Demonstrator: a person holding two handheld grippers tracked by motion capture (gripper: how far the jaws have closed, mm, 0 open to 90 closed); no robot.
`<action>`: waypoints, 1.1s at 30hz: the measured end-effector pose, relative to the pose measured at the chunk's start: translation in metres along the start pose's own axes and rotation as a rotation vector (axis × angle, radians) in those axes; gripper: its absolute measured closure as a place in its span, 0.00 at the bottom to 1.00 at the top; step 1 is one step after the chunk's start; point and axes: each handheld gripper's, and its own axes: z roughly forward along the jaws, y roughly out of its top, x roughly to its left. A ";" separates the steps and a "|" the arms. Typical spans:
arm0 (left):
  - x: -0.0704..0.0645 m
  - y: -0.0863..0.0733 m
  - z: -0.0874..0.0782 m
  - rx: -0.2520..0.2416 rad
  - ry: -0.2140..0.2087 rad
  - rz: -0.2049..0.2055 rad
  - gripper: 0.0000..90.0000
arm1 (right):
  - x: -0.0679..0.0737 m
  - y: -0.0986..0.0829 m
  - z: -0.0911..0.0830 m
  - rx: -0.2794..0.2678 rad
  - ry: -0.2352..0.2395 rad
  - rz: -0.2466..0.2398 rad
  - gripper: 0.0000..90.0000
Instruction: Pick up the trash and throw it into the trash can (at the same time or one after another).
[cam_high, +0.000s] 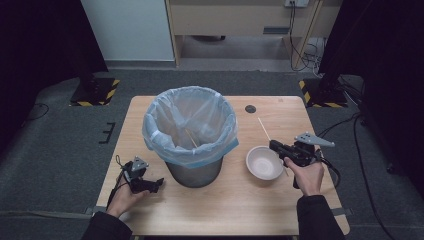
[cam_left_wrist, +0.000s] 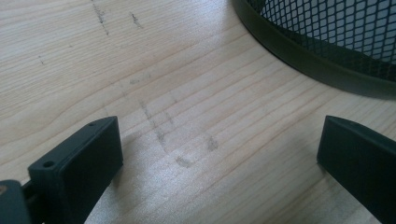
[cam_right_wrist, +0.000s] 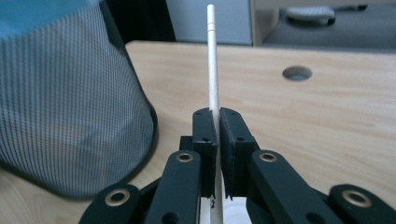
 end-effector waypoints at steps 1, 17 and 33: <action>0.000 0.000 0.000 0.000 0.000 0.000 0.00 | 0.000 0.003 -0.004 -0.025 0.000 0.003 0.95; 0.000 0.000 0.000 0.000 0.000 0.000 0.00 | 0.002 0.026 -0.030 -0.200 0.008 0.015 0.95; 0.000 0.000 0.000 0.000 0.000 0.000 0.00 | 0.009 0.048 -0.045 -0.325 0.041 0.007 0.95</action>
